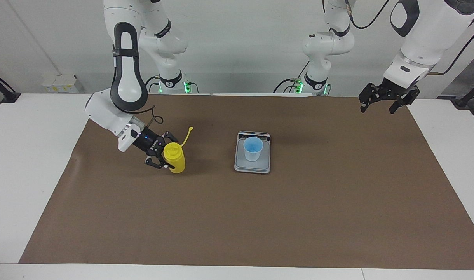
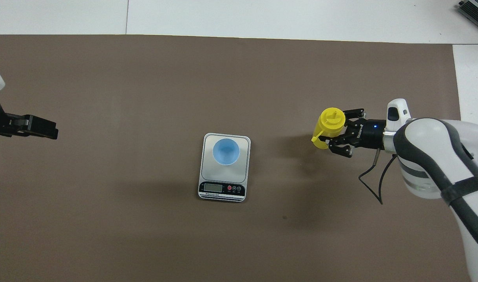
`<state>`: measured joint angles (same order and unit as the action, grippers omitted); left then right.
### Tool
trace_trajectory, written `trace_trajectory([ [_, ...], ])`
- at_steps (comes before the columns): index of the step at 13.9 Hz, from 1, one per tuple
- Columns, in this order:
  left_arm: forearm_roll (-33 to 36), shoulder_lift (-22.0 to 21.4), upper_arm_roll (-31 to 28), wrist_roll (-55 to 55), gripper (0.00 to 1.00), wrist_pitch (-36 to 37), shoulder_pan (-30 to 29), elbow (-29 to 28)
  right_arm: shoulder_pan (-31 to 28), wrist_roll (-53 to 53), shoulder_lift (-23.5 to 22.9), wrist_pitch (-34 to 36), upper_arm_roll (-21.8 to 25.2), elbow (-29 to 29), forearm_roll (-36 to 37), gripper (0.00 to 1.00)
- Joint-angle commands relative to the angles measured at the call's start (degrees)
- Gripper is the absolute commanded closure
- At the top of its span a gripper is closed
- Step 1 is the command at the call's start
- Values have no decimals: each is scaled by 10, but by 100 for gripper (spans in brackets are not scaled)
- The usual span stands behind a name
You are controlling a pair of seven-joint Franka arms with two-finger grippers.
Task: Pour seasoning into cup on scale with both arms
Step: 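Grasp the yellow bottle with the right gripper and lift it, then carry the yellow bottle with the right gripper above the blue cup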
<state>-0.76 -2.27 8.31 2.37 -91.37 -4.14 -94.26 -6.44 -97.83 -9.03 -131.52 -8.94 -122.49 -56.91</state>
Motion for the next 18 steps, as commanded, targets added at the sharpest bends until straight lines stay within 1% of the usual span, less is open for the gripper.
trace_trajectory([
  [1,8,-10,6,9,0,16,-10,-5,31,93,21,-17,-1,6,93,100],
  [5,8,-13,5,11,0,15,0,-12,77,205,21,-16,-1,31,245,100],
  [7,8,-14,2,8,0,10,6,-17,105,279,17,-15,-2,52,338,100],
  [9,8,-14,-42,10,0,3,42,-18,137,371,17,-3,-1,66,425,100],
  [11,8,-15,-49,15,0,-3,44,-19,161,463,16,44,-3,101,522,100],
  [12,8,-15,-49,15,0,-3,42,-18,174,495,14,68,-3,119,559,100],
  [13,8,-15,-49,15,0,-3,42,-18,183,517,10,93,-3,138,579,100],
  [15,8,-15,-49,15,0,-3,44,-18,185,527,-2,155,-5,179,624,100],
  [16,8,-15,-49,14,0,-3,46,-18,192,528,-5,179,-6,196,659,100],
  [18,8,-15,-48,13,0,-3,47,-18,215,528,-26,216,-6,232,703,100],
])
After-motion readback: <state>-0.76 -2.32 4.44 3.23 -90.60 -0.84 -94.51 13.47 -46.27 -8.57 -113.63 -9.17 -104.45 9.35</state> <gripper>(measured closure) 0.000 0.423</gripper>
